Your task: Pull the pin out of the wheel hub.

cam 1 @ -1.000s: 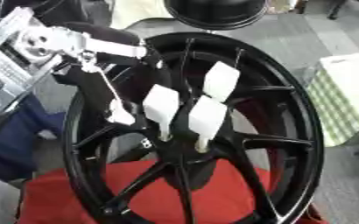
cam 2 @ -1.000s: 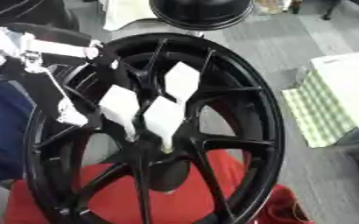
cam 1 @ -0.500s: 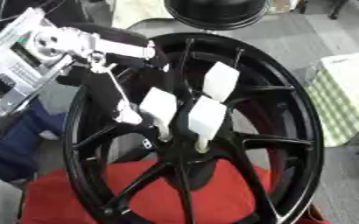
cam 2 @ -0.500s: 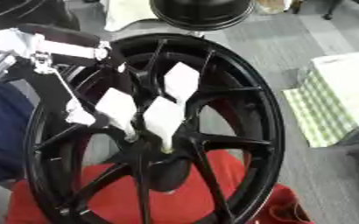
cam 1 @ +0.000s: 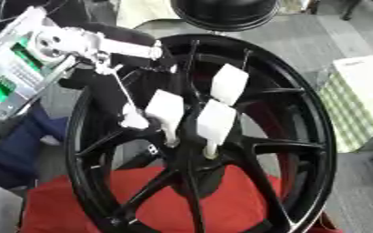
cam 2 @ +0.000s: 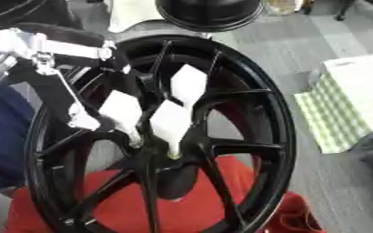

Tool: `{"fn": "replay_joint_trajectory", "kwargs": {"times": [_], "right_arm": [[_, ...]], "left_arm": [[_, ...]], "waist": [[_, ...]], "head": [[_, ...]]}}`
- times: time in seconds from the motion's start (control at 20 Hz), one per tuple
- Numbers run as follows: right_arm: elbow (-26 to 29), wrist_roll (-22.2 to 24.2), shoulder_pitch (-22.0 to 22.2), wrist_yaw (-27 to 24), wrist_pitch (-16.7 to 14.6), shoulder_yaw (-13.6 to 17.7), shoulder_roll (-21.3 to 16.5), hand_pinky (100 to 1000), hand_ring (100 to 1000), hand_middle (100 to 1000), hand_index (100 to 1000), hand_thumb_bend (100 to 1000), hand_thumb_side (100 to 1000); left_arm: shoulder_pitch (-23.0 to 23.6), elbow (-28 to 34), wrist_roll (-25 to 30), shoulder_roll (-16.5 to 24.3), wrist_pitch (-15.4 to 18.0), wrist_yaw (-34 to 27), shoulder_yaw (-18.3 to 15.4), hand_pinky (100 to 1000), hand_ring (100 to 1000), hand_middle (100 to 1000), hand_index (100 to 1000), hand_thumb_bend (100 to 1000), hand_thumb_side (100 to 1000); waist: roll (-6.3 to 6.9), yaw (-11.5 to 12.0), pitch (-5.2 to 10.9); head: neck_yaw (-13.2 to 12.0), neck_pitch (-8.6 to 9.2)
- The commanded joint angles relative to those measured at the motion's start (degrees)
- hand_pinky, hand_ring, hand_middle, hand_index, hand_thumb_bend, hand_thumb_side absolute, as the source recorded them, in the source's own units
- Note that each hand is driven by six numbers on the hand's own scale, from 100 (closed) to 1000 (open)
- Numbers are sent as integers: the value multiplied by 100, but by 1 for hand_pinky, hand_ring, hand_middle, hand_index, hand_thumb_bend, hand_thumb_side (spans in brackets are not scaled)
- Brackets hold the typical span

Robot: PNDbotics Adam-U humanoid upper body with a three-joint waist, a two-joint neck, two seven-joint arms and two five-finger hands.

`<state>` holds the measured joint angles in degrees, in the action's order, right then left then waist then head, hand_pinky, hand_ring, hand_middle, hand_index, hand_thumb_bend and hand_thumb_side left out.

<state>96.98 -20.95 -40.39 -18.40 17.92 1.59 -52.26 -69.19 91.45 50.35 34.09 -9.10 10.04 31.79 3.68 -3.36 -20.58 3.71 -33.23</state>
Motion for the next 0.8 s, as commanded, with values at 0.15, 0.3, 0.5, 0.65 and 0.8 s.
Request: {"fn": "replay_joint_trajectory", "kwargs": {"times": [0.15, 0.3, 0.5, 0.65, 0.8], "right_arm": [[30, -45, -35, -84, -17, 100, -156, 736, 650, 597, 699, 100, 707], [21, -73, 12, -108, -29, 125, -181, 737, 650, 597, 699, 100, 705], [22, -113, 119, -123, -49, 176, -245, 737, 650, 596, 699, 100, 706], [13, -166, 229, -131, -67, 248, -309, 737, 649, 596, 699, 100, 705], [19, -225, 317, -160, -96, 317, -370, 737, 649, 596, 700, 100, 706]], "left_arm": [[-228, 325, -367, 411, -53, -161, -524, 650, 511, 374, 420, 214, 100], [-198, 427, -645, 665, -74, -311, -892, 642, 508, 372, 418, 215, 104], [64, 429, -1045, 1161, -121, -520, -1518, 637, 508, 372, 421, 217, 108], [460, 267, -1338, 1608, -138, -491, -1991, 642, 515, 380, 431, 216, 110], [903, 121, -1617, 2058, -121, -406, -2332, 648, 527, 394, 450, 221, 103]], "waist": [[-61, 33, 212], [-86, 82, 234], [-126, 186, 253], [-153, 291, 253], [-189, 376, 234]], "head": [[29, -43], [56, -62], [147, -96], [237, -121], [278, -128]]}}
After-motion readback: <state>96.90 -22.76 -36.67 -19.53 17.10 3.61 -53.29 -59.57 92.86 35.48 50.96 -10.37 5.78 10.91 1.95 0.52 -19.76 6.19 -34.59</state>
